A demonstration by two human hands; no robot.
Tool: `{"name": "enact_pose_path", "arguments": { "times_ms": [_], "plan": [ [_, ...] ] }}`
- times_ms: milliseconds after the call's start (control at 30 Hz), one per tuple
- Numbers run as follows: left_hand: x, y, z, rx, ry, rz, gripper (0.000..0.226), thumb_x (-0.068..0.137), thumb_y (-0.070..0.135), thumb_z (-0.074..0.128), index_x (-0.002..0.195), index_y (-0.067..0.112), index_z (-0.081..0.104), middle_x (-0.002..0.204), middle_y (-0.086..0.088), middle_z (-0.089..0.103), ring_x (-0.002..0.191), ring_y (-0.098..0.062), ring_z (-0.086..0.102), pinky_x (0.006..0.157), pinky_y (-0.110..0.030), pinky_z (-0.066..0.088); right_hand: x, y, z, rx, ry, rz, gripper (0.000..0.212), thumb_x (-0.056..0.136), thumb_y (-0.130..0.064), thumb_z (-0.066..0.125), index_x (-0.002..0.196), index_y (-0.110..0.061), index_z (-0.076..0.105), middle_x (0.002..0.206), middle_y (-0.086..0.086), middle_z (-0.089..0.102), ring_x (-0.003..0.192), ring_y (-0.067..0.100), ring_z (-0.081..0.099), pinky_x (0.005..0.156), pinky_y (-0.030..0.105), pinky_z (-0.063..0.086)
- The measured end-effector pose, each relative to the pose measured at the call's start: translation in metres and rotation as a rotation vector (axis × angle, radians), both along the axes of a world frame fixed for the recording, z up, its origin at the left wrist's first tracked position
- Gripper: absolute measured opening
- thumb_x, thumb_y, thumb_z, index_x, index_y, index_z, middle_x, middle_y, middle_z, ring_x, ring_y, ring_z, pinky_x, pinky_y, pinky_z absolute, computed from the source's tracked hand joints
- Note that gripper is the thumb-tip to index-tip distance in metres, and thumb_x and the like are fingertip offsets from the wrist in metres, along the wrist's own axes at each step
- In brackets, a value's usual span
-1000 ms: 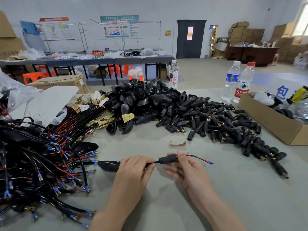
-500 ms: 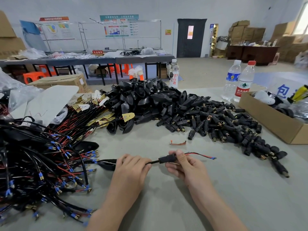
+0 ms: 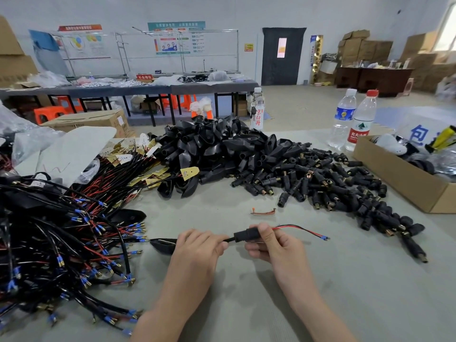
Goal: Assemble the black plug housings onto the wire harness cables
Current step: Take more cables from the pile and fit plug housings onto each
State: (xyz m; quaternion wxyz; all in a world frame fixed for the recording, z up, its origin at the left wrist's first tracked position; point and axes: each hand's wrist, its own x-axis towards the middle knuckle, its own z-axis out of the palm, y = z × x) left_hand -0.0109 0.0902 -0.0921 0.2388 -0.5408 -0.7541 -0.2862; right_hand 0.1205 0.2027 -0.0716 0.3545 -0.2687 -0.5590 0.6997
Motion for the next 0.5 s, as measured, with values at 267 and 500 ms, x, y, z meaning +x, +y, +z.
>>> {"name": "enact_pose_path", "arguments": {
  "times_ms": [267,500],
  "plan": [
    [0.0043,0.0011,0.0030,0.012,-0.019,-0.052,0.030,0.095,0.029,0.045,0.088,0.015,0.072,0.070,0.009,0.060,0.067,-0.018,0.058,0.079,-0.027,0.034,-0.0002,0.0011,-0.0010,-0.027,0.007,0.044,0.038,0.079,-0.042,0.064,0.085,-0.006,0.075,0.082,0.011,0.077,0.069,0.018,0.073,0.061,0.019,0.056],
    [0.0086,-0.0018,0.0020,0.016,-0.146,-0.090,0.038,0.091,0.030,0.059,0.121,0.009,0.068,0.083,0.012,0.069,0.083,-0.007,0.052,0.084,-0.029,0.036,0.0022,0.0046,-0.0001,-0.037,0.005,0.079,0.036,0.074,-0.038,0.070,0.089,-0.005,0.076,0.083,0.010,0.077,0.065,0.013,0.070,0.058,0.018,0.054]
  ]
}}
